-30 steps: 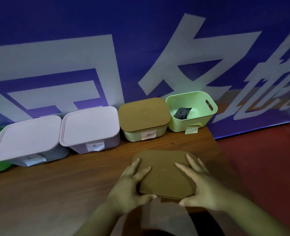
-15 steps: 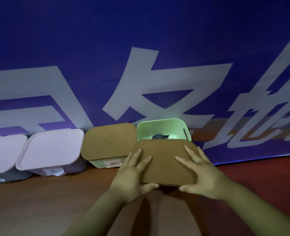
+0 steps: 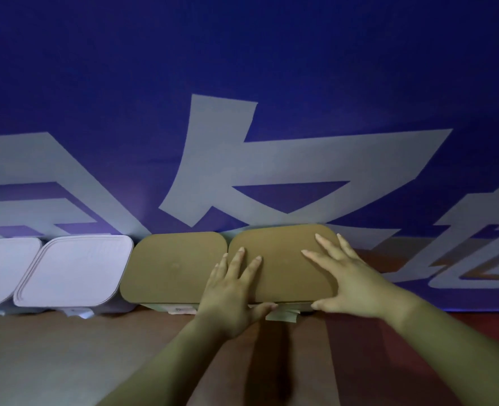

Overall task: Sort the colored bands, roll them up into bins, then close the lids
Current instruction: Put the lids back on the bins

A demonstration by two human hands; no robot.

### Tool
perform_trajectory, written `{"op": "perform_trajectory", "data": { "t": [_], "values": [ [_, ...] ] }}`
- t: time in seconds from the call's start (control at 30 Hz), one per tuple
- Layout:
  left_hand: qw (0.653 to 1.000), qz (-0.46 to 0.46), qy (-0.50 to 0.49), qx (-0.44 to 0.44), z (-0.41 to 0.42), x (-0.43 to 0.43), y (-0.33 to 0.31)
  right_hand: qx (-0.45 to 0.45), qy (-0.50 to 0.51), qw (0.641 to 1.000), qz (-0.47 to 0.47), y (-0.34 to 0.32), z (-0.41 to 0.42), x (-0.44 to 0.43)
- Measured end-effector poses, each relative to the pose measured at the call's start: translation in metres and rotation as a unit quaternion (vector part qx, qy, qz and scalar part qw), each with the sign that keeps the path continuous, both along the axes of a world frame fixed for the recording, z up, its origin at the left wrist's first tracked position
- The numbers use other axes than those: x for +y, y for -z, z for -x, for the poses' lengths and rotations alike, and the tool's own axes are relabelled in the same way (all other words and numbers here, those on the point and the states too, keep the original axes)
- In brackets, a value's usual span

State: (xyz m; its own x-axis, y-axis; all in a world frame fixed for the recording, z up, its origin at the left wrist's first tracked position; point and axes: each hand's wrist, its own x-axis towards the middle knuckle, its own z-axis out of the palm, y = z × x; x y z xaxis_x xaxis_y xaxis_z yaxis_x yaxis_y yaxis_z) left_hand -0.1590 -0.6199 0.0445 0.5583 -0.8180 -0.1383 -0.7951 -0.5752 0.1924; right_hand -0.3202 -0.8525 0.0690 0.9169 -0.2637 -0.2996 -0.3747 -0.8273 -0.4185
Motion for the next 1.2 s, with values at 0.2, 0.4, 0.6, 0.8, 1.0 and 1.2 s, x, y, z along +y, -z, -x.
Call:
{"op": "perform_trajectory", "data": {
  "t": [0.2, 0.4, 0.6, 0.8, 1.0, 1.2],
  "values": [
    [1.0, -0.012, 0.0, -0.018, -0.003, -0.006, 0.012, -0.001, -0.007, 1.0, 0.0, 0.023, -0.006, -0.007],
    [0.999, -0.024, 0.007, -0.041, -0.004, -0.005, 0.02, -0.007, -0.004, 1.0, 0.006, 0.033, -0.007, -0.004],
    [0.998, -0.043, 0.012, -0.053, -0.007, -0.005, 0.023, 0.012, -0.008, 1.0, 0.009, 0.035, -0.012, 0.0],
    [0.996, -0.06, 0.011, -0.06, -0.005, -0.008, 0.023, 0.014, -0.007, 1.0, 0.015, 0.035, -0.011, -0.001],
    [0.997, -0.054, 0.016, -0.058, -0.006, -0.008, 0.024, 0.008, -0.007, 1.0, 0.022, 0.037, -0.011, -0.004],
    [0.998, -0.046, 0.025, -0.038, -0.002, -0.012, 0.024, 0.021, 0.0, 0.999, 0.025, 0.038, -0.004, -0.008]
  ]
}}
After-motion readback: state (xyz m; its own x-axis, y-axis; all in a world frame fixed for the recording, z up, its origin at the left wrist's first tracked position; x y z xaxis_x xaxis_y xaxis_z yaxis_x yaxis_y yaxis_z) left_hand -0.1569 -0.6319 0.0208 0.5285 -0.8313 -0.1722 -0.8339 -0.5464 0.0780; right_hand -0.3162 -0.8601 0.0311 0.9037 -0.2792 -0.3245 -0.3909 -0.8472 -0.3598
